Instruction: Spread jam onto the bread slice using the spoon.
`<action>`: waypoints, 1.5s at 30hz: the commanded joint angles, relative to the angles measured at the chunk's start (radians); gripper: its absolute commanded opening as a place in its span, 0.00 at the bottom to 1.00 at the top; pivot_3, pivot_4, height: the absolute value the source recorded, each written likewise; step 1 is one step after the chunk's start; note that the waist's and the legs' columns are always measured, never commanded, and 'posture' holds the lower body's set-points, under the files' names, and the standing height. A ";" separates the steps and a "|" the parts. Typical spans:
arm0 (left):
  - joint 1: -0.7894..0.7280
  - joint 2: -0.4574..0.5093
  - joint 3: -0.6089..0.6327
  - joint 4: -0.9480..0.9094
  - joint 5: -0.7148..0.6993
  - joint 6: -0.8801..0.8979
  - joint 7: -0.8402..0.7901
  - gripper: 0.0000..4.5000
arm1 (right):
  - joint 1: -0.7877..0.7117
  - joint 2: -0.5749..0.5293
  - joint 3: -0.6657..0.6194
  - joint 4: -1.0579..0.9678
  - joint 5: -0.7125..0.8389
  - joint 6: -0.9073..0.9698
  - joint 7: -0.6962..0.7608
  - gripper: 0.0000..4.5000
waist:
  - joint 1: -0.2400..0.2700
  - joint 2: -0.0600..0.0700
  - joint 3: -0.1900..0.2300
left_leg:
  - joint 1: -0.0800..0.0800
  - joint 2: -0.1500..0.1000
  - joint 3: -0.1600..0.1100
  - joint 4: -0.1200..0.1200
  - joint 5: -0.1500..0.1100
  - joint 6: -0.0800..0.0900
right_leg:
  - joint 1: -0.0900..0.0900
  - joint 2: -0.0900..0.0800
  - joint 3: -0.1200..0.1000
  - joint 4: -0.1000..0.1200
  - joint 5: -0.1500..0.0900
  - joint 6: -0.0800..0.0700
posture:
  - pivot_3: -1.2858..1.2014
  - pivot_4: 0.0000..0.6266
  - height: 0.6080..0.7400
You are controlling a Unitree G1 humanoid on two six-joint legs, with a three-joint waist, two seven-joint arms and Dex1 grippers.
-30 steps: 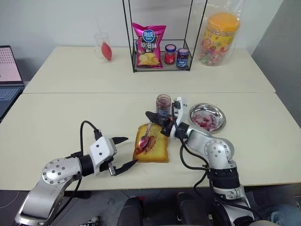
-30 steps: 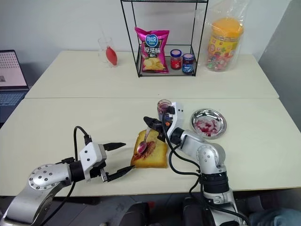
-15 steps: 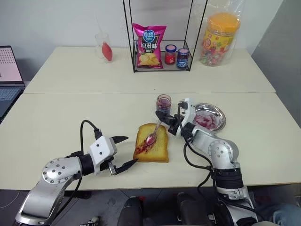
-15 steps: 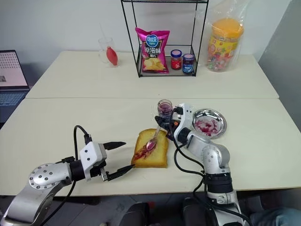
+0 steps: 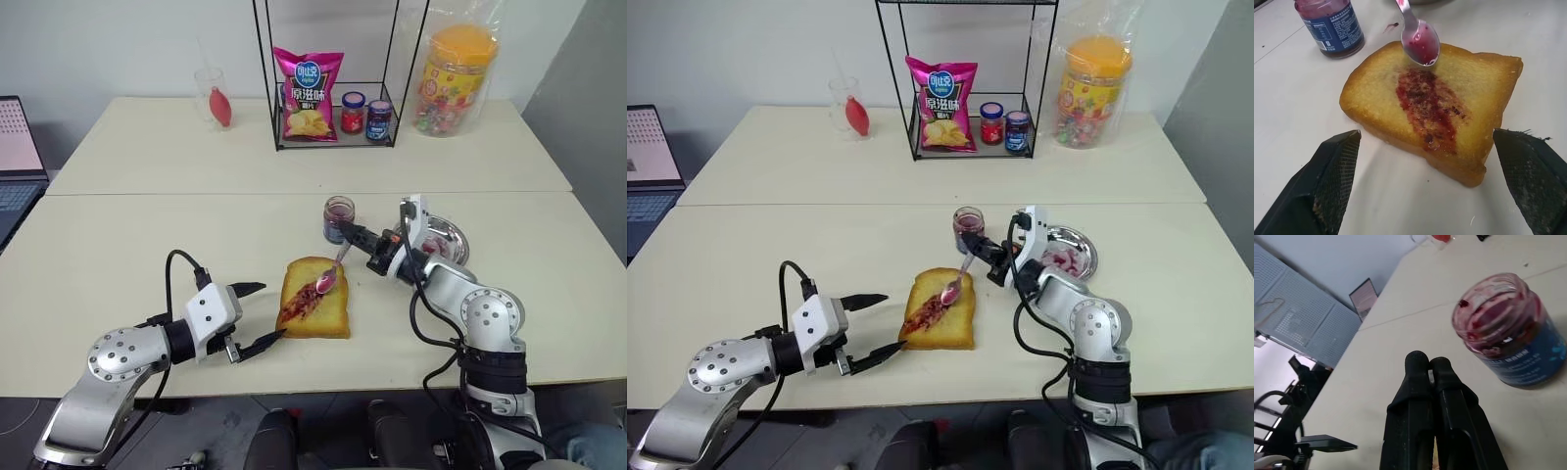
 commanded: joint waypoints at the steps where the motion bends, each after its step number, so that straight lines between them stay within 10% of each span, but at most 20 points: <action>1: -0.007 0.007 0.025 -0.013 -0.007 -0.017 -0.001 1.00 | -0.031 0.023 -0.015 -0.062 0.077 0.000 -0.001 0.01 | 0.000 0.000 0.000 | 0.000 0.000 0.000 0.000 0.000 0.000 | 0.000 0.000 0.000 0.000 0.000 0.000 | 0.52 0.24 1.00; 21: -0.452 -0.056 -0.170 -0.128 -0.093 0.328 0.052 1.00 | -0.024 -0.286 -0.367 0.079 0.118 -0.202 -0.018 0.01 | 0.000 0.000 0.000 | -0.002 -0.001 0.000 0.001 0.000 0.000 | 0.000 0.001 0.000 0.000 0.000 0.001 | 0.52 0.24 1.00; 45: -0.769 -0.338 -0.490 0.046 0.067 0.404 0.106 1.00 | -0.014 -0.313 -0.408 0.475 -0.036 -0.480 0.044 0.01 | 0.002 0.002 0.001 | -0.002 -0.001 0.001 0.002 0.000 0.000 | 0.001 0.001 0.002 0.000 0.001 0.002 | 0.52 0.24 1.00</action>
